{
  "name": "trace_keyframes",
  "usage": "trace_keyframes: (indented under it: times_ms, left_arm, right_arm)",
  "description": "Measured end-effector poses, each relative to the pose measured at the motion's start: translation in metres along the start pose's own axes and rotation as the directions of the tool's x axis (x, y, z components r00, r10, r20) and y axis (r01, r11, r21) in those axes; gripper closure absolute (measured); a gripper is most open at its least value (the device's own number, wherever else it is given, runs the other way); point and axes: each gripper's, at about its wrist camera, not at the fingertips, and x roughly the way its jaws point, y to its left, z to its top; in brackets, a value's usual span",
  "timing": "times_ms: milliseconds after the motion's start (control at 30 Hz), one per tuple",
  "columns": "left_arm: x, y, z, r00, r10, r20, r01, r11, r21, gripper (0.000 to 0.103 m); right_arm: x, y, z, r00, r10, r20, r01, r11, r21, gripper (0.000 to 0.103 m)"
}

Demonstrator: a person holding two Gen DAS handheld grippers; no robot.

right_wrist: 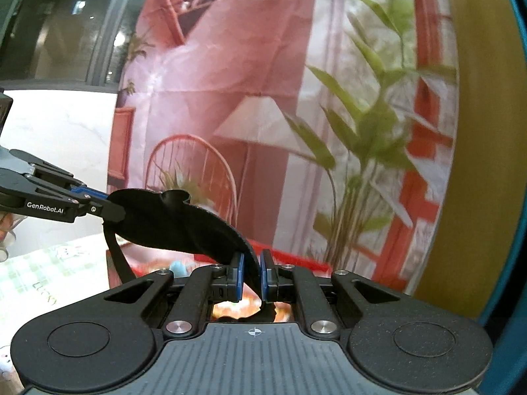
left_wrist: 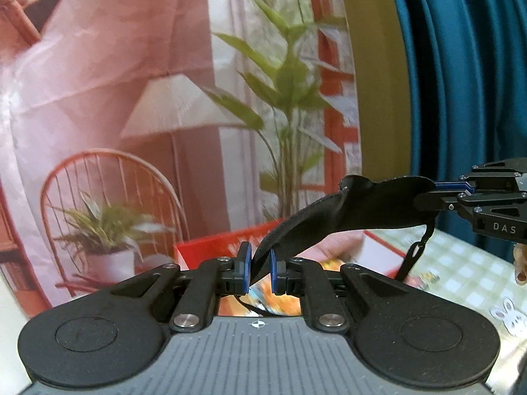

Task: Organize soft objects
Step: 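Lift the black strap with both tools toward the red box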

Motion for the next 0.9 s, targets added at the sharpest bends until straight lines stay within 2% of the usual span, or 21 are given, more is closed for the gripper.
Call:
trace_keyframes:
  times_ms: [100, 300, 467, 667, 900]
  left_arm:
    - [0.005, 0.006, 0.013, 0.999, 0.034, 0.029, -0.034, 0.999, 0.012, 0.090]
    - [0.030, 0.018, 0.030, 0.996, 0.089, 0.031, -0.088, 0.996, -0.009, 0.090]
    - [0.058, 0.014, 0.031, 0.986, 0.162, 0.042, -0.165, 0.983, 0.077, 0.090]
    - [0.091, 0.022, 0.019, 0.986, 0.167, -0.023, -0.166, 0.985, 0.047, 0.090]
    - [0.124, 0.035, -0.006, 0.982, 0.108, -0.153, -0.110, 0.994, -0.005, 0.090]
  right_arm:
    - [0.011, -0.001, 0.018, 1.000, 0.002, 0.026, 0.000, 0.999, -0.046, 0.094]
    - [0.046, -0.006, 0.043, 0.998, -0.019, 0.059, 0.025, 0.993, -0.113, 0.094]
    - [0.079, -0.006, 0.044, 0.998, -0.028, 0.051, 0.035, 0.989, -0.142, 0.094]
    - [0.119, -0.009, 0.029, 0.999, -0.039, 0.009, 0.040, 0.987, -0.154, 0.094]
    - [0.155, -0.012, 0.002, 0.996, -0.042, -0.078, 0.030, 0.988, -0.149, 0.094]
